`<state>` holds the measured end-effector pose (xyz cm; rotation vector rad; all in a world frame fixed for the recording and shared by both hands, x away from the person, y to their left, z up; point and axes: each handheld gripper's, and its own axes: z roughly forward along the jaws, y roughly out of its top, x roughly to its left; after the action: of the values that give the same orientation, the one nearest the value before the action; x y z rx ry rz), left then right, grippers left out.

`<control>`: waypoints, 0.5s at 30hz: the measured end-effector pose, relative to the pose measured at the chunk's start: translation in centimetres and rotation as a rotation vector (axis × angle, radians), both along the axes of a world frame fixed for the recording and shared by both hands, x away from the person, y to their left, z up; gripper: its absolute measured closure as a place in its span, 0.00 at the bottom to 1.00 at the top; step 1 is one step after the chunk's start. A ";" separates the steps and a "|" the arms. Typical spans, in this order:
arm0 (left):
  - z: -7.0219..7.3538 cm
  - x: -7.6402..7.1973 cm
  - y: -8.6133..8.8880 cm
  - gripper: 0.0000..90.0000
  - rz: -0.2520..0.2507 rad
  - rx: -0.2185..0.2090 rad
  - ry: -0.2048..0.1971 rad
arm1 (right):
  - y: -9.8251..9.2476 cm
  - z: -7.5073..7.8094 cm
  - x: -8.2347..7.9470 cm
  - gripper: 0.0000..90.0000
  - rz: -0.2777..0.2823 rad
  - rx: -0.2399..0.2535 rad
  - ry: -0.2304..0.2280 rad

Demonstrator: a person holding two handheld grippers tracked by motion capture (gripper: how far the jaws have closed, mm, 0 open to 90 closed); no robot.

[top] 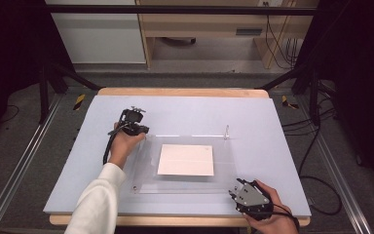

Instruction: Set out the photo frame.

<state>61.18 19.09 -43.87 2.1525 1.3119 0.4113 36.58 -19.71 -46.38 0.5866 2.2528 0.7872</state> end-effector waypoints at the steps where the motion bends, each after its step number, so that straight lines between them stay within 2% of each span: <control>1: 0.0 0.0 0.0 0.93 -0.001 -0.002 0.000 | 0.0 0.1 0.0 0.57 0.001 0.003 0.000; 7: 0.0 0.1 0.1 0.93 0.000 -0.010 -0.001 | 0.1 0.2 -0.2 0.59 0.001 0.006 -0.010; 15: 0.0 0.0 0.1 0.92 -0.004 0.007 -0.009 | 0.2 0.5 -0.6 0.63 0.004 -0.010 -0.034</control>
<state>61.19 19.15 -43.87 2.1556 1.3032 0.4240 35.96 -19.53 -45.85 0.5605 2.2264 0.7820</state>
